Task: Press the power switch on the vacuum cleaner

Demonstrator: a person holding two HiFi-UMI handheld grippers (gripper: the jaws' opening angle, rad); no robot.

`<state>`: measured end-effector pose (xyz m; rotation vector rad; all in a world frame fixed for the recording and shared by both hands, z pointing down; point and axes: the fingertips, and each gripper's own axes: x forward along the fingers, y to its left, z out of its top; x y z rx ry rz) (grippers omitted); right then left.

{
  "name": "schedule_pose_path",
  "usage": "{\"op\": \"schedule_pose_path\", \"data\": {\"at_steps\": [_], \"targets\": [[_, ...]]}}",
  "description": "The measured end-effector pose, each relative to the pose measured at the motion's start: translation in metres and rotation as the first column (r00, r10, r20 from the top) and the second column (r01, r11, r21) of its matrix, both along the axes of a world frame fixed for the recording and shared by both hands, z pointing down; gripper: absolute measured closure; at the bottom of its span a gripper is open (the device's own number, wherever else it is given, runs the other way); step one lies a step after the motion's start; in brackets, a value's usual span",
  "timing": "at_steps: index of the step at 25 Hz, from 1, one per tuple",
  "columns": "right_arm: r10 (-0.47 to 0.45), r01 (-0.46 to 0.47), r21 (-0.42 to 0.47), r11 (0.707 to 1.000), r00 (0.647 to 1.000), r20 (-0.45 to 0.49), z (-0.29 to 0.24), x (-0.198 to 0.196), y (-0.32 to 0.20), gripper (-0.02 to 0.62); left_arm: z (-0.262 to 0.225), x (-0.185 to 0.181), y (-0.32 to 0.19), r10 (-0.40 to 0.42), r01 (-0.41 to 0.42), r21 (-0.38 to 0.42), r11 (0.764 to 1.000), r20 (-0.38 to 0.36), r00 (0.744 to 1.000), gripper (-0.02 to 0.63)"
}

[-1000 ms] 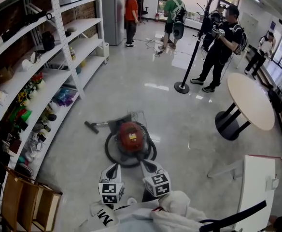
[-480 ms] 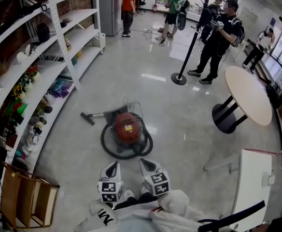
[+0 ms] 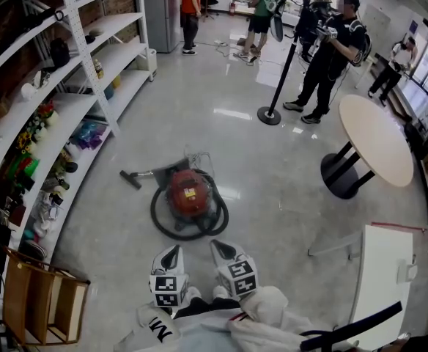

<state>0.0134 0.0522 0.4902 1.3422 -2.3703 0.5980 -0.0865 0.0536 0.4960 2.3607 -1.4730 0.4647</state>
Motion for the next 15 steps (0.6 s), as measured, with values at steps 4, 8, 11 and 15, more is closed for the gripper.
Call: {"op": "schedule_pose_path", "data": {"at_steps": [4,8,11,15], "targets": [[-0.003,0.003,-0.004,1.000,1.000,0.005,-0.001,0.007,0.001,0.595,-0.002,0.008,0.000,-0.004,0.004,0.005,1.000,0.006,1.000,0.606],[-0.021,0.021,0.001,1.000,1.000,0.010,-0.001,0.012,0.003,0.595,0.003,0.012,0.001,-0.023,0.023,0.001,1.000,0.023,0.999,0.606],[-0.024,0.024,0.013,1.000,1.000,0.010,-0.003,0.019,0.003,0.595,-0.003,0.020,0.000,-0.025,0.024,0.014,1.000,0.021,0.999,0.606],[-0.033,0.033,0.035,0.999,0.999,-0.001,-0.006,0.022,-0.001,0.597,-0.005,0.023,-0.001,-0.030,0.029,0.026,0.999,0.028,0.999,0.606]]}}
